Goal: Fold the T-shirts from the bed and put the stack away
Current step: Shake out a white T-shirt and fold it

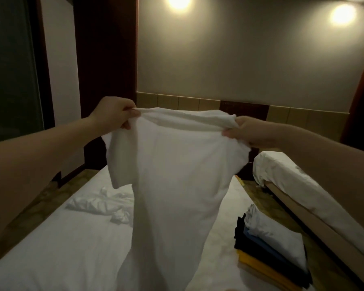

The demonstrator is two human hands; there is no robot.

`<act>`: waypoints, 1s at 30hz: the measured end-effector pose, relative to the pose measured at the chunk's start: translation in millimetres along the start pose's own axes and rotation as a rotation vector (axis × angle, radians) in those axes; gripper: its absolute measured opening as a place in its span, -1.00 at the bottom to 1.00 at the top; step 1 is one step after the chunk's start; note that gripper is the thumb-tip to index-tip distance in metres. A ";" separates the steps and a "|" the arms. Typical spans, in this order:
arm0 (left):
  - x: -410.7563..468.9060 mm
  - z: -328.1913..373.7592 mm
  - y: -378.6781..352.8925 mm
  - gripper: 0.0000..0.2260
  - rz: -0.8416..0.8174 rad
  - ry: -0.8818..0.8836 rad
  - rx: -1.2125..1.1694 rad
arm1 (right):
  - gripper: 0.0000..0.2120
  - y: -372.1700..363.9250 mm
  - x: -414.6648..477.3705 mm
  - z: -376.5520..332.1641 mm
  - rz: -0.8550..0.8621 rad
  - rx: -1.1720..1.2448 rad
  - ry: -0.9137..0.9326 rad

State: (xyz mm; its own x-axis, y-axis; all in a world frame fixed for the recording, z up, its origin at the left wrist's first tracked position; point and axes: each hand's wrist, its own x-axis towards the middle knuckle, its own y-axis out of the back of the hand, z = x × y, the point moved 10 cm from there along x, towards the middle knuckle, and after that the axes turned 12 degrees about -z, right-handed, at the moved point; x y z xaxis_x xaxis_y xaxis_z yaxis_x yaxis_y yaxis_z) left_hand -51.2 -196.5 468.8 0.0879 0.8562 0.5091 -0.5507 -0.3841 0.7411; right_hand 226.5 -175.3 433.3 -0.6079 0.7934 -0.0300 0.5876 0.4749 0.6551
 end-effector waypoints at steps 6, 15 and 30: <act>4.3 -11.2 -15.2 -0.85 -0.168 0.114 -0.062 | -0.81 23.4 -4.7 -17.9 0.114 0.164 0.192; 5.1 -14.6 -45.7 -0.65 -0.688 0.132 -0.377 | -0.40 9.3 -3.8 23.0 -0.269 0.345 0.014; 184.3 -111.8 -156.8 -0.88 -0.309 0.357 -0.079 | -0.64 132.5 172.1 105.0 0.452 -0.455 -0.287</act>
State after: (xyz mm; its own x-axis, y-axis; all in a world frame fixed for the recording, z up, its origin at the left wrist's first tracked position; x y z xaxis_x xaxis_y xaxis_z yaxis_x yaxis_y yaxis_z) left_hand -41.4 60.1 397.5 -0.0256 0.9967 0.0775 -0.6066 -0.0771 0.7912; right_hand 255.9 64.1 435.6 -0.1547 0.9745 0.1626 0.4292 -0.0820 0.8995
